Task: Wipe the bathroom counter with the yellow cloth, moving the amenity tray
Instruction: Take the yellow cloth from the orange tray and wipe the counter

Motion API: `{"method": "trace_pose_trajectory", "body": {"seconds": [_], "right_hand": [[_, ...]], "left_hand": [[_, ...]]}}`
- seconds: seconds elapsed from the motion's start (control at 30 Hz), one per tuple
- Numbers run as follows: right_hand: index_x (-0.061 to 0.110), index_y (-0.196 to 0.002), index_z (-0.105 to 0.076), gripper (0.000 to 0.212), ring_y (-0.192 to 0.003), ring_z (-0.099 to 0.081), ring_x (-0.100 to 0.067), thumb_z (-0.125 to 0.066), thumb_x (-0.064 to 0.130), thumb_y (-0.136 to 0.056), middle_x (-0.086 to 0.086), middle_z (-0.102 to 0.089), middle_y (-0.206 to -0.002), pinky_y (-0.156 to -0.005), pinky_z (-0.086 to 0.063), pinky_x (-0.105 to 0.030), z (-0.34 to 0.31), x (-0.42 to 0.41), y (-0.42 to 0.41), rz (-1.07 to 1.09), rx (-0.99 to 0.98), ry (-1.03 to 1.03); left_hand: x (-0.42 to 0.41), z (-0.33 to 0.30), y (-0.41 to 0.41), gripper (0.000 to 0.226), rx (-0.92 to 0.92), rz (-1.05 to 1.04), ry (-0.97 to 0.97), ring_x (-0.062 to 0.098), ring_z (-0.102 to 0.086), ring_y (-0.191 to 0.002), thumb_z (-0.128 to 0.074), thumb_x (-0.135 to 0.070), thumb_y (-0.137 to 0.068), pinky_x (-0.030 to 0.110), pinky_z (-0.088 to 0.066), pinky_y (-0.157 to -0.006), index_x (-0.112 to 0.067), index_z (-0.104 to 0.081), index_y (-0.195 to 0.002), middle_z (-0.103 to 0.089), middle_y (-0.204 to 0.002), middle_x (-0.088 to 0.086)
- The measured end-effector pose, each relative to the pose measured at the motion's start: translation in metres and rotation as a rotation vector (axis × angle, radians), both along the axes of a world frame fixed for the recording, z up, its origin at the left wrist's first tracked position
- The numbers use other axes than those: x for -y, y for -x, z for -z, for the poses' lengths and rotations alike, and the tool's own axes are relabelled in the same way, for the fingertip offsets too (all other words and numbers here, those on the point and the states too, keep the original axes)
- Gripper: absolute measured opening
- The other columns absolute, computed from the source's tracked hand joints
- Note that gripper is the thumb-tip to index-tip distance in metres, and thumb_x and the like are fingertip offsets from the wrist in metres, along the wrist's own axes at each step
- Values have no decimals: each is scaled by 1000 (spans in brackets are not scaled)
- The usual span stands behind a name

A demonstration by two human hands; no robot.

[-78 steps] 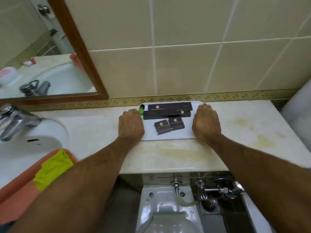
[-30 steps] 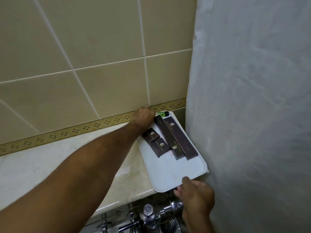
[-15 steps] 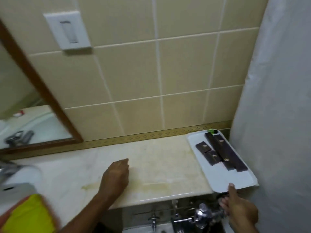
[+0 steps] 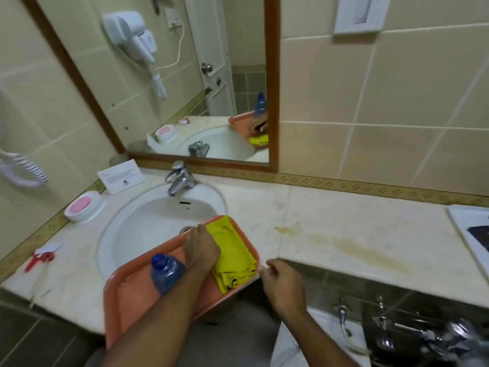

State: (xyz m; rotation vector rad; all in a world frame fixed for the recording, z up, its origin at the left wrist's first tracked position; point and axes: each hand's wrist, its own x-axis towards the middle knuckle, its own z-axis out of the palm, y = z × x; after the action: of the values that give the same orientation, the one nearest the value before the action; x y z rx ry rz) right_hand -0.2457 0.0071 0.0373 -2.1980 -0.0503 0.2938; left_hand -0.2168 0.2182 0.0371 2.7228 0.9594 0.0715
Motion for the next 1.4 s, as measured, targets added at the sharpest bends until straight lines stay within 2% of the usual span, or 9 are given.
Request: {"method": "trace_pose_trajectory", "body": {"seconds": [0.33,0.47,0.57,0.7,0.8,0.97,1.1,1.23,1.4], "right_hand": [[12,-102,-67,22,-105,-63,-33,-63,26,-84,-13,-70,-109,-84,-53,-38,16,-64,-30,-246,129,423],[13,-101,-66,24,-102,-63,-32,-66,22,-78,-11,-69,-107,-80,-54,-38,18,-65,-34,-219,136,405],[20,-108,-60,48,-97,-64,-27,-77,38,-66,-3,-67,-101,-79,-54,-39,19,-55,-40,-125,23,174],[29,-138,-47,111,-114,-51,-24,-80,63,-38,-4,-49,-122,-98,-48,-43,6,-29,-53,-64,-84,-221],[28,-131,-57,94,-127,-51,-27,-92,46,-46,-6,-53,-138,-102,-47,-43,-19,2,-66,-283,-168,-604],[6,-114,-70,42,-90,-73,-30,-79,14,-73,-16,-75,-106,-73,-59,-37,-60,50,-74,-332,-378,-1101],[1,-116,-66,43,-92,-73,-37,-76,5,-75,-23,-73,-108,-72,-60,-43,-65,68,-77,-157,-421,-1177],[-4,-119,-59,42,-91,-70,-39,-71,-3,-79,-28,-71,-110,-77,-57,-47,-40,64,-87,37,-466,-946],[-5,-115,-62,34,-89,-71,-35,-71,6,-84,-23,-72,-104,-78,-60,-47,-3,26,-111,175,-416,-593]], "left_hand": [[-1,26,-48,65,181,-569,486,40,-49,-121,-74,-19,-74,43,-44,-101,1,-48,-130,-49,-135,23],[-3,6,-50,38,285,-449,753,34,-66,-103,-69,-7,-72,35,-53,-84,3,-65,-108,-69,-110,18],[17,-35,-32,12,447,-246,990,27,-68,-65,-71,1,-64,32,-57,-56,-7,-69,-73,-68,-67,9],[54,-103,5,18,400,150,1046,29,-67,-63,-74,-15,-61,40,-55,-54,-20,-66,-77,-67,-71,8],[78,-153,8,22,399,312,1100,29,-65,-71,-74,-14,-62,42,-52,-66,-19,-66,-82,-66,-78,11],[93,-200,-33,26,390,263,1338,34,-69,-95,-65,-1,-81,48,-54,-90,-1,-66,-108,-72,-103,22],[95,-190,-74,22,283,220,1240,25,-74,-83,-68,-8,-83,37,-61,-71,-9,-67,-106,-76,-96,13],[86,-131,-113,36,202,236,930,21,-68,-84,-74,-19,-81,26,-51,-59,-9,-60,-112,-71,-109,14],[69,-37,-139,28,169,174,693,28,-63,-84,-79,-30,-74,39,-50,-66,-14,-60,-88,-65,-87,9]]}}
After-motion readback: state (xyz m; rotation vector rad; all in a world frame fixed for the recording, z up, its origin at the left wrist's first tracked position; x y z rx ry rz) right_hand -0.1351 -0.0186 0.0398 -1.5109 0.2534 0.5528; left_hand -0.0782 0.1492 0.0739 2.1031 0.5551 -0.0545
